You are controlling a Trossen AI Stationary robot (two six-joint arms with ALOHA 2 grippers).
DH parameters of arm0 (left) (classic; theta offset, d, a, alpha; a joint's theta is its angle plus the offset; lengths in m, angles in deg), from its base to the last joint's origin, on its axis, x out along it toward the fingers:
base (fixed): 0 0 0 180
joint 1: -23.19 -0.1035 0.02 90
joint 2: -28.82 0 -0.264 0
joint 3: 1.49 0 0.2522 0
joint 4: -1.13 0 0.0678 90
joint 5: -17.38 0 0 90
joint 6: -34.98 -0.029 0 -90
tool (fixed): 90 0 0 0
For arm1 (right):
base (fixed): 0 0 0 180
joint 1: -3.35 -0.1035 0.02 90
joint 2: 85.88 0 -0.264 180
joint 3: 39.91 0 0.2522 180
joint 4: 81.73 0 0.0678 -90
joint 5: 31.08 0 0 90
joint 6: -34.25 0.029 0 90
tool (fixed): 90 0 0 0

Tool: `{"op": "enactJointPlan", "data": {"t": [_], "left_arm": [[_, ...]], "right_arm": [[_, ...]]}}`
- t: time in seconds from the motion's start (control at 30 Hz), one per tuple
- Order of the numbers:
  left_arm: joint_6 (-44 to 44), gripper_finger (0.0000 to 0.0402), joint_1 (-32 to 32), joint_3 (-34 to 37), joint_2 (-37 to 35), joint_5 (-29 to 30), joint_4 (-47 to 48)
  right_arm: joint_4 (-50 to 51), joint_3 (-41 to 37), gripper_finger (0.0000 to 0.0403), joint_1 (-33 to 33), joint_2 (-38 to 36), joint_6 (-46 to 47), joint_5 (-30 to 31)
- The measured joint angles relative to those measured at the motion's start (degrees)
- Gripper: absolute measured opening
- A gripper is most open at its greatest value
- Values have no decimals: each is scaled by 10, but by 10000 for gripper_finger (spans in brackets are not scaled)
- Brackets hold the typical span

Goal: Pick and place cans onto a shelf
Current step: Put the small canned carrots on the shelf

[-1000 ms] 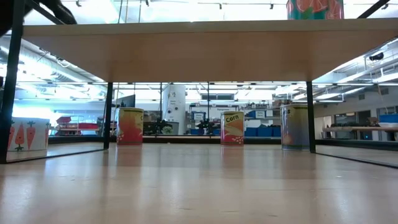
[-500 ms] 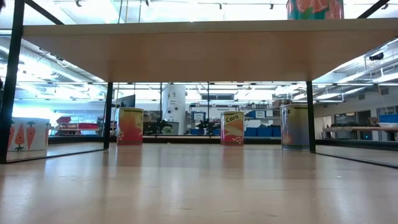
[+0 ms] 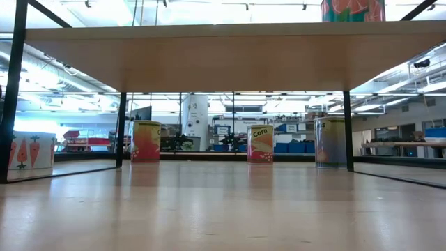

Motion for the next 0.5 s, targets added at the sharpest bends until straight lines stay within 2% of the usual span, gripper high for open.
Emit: {"op": "enactJointPlan", "data": {"t": [0.17,0.33,0.5], "left_arm": [[32,98,0,-55,30,-96,21],[2,98,8,-61,23,-217,26],[-15,98,31,-61,29,-223,79]], "right_arm": [[-8,0,284,0,-2,5,-2],[-14,0,285,0,-2,5,-21],[-45,0,284,0,-2,4,-42]]}}
